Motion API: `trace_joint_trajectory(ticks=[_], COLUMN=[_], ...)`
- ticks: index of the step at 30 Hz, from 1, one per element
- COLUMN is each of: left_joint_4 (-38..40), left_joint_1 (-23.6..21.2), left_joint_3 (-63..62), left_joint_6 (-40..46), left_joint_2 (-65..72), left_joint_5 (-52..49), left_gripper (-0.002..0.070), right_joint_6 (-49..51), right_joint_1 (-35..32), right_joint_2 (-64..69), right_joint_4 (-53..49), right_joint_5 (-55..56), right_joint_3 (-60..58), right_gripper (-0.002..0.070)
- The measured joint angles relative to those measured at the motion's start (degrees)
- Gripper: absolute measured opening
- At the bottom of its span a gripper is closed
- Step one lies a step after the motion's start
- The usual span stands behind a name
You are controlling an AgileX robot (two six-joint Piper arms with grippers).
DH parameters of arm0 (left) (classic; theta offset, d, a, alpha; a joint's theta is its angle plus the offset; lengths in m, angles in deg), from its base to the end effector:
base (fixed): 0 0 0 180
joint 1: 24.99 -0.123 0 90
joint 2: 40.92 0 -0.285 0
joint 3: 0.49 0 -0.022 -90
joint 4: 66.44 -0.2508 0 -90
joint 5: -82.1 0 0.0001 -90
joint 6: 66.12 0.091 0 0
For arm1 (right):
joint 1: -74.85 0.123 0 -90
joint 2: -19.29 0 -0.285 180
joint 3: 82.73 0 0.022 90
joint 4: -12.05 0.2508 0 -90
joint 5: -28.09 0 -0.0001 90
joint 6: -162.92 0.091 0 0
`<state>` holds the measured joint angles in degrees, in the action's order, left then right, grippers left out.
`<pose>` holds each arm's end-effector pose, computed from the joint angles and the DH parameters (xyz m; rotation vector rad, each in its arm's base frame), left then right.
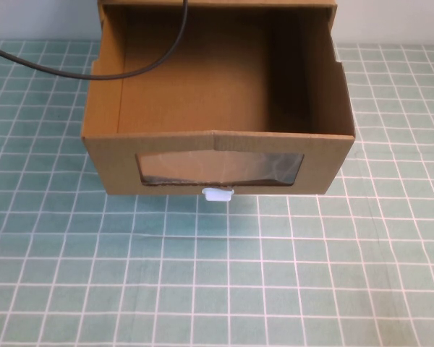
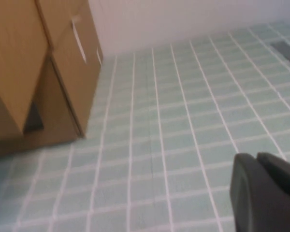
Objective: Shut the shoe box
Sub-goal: Press the shoe box with left arm, then close the shoe box with your right arm
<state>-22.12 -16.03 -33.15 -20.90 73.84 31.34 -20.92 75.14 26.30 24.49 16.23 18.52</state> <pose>0.4157 -0.1154 0.3960 0.7267 1.9701 -0.5647 0.0557 0.0043 0.1865 0.0864 1.6990 0.1501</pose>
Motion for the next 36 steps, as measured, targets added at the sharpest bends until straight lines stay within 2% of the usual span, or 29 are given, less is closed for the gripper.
trace_joint_trajectory(ticks=[6, 9, 11, 15, 20, 24, 30, 34, 36], left_joint_4=[-1.05, -1.27, -1.27, -1.27, -1.37, -1.37, -1.37, -1.37, -1.37], left_joint_1=[0.00, 0.09, 0.09, 0.09, 0.21, 0.21, 0.21, 0.21, 0.21], left_joint_3=[-0.09, -0.09, -0.09, -0.09, -0.09, -0.22, -0.22, -0.22, -0.22], left_joint_6=[0.00, 0.00, 0.00, 0.00, 0.00, 0.00, 0.00, -0.10, -0.19], left_joint_2=[0.00, 0.00, 0.00, 0.00, 0.00, 0.00, 0.00, 0.00, 0.00], left_joint_5=[-0.13, -0.22, -0.22, -0.33, -0.78, -1.00, -1.00, -1.00, -1.00], left_gripper=[-0.0005, -0.0005, -0.0005, -0.0005, -0.0005, -0.0005, -0.0005, -0.0005, -0.0005], right_joint_6=[0.00, 2.31, 3.84, 3.84, -3.20, -9.29, -17.01, -17.45, -16.60], right_joint_1=[0.00, 0.00, 0.00, 0.00, 0.00, 0.00, 1.70, 9.53, 15.70], right_joint_2=[0.00, 0.00, 0.00, 2.86, 18.25, 31.12, 48.76, 56.62, 59.58], right_joint_4=[14.79, 18.88, 21.30, 22.98, 22.98, 22.98, 25.11, 25.28, 24.48], right_joint_5=[13.06, 15.11, 11.08, -5.22, -25.92, -37.53, -43.45, -42.38, -39.85], right_joint_3=[0.00, 0.00, 0.83, 9.70, 27.42, 37.91, 49.33, 54.15, 56.39], right_gripper=[-0.0013, -0.0013, -0.0013, -0.0013, -0.0013, -0.0012, -0.0011, -0.0011, -0.0011])
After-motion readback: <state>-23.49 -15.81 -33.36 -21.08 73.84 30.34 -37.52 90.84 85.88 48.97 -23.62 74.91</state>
